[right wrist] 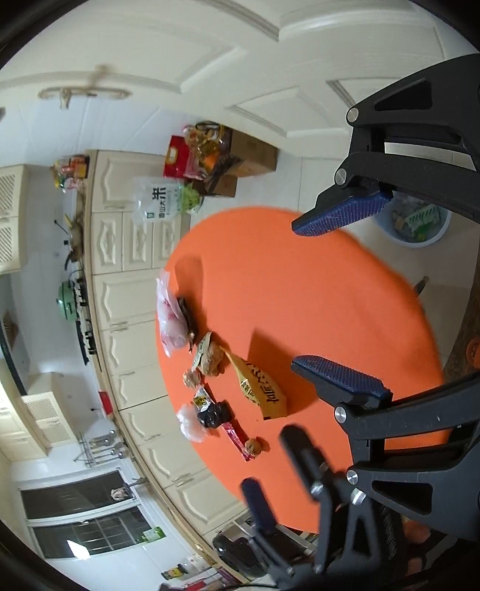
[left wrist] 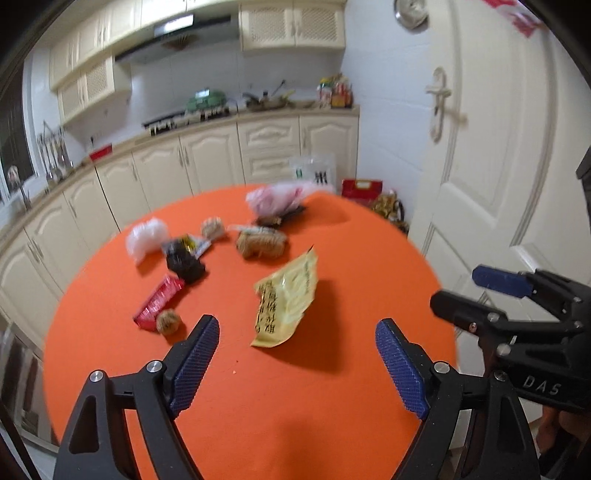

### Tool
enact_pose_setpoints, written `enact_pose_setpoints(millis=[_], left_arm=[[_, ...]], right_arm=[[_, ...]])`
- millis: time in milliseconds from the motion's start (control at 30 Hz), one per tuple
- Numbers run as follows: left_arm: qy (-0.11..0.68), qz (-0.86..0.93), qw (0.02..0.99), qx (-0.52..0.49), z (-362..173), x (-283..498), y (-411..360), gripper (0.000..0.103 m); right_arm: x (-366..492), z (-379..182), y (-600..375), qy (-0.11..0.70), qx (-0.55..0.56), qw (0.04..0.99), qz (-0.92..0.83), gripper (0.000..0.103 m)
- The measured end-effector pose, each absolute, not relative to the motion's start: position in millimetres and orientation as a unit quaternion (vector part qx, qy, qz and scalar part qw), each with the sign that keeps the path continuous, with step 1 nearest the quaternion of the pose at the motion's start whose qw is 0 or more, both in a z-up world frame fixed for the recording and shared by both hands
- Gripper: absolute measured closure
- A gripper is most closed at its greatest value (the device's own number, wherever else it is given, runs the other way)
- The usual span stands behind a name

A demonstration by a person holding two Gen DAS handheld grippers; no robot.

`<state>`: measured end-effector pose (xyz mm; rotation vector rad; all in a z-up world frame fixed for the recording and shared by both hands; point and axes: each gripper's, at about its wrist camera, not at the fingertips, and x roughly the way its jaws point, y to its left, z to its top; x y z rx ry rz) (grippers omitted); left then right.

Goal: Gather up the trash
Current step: 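Grasp the yellow snack bag with the left tool while the right grasps a small brown ball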

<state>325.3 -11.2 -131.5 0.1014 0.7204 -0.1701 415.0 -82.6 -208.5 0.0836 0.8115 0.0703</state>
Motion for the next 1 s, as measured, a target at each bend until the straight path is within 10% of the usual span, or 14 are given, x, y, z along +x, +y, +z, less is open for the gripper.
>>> enact_pose_setpoints(millis=[167, 500, 1000], left_arm=[[0.37, -0.084, 0.924, 0.039, -147.6, 354.5, -4.9, 0.027], [0.407, -0.071, 0.907, 0.081, -166.8, 422.5, -25.1, 0.074], [0.359, -0.01, 0.933, -0.027, -140.1, 361.6, 122.0, 0.078]], right_arm=[[438.8, -228.5, -83.0, 0.415, 0.044, 0.909, 0.017, 0.039], [466.3, -243.5, -85.0, 0.43, 0.041, 0.902, 0.006, 0.039], [516.4, -243.2, -8.6, 0.433, 0.024, 0.899, 0.064, 0.039]])
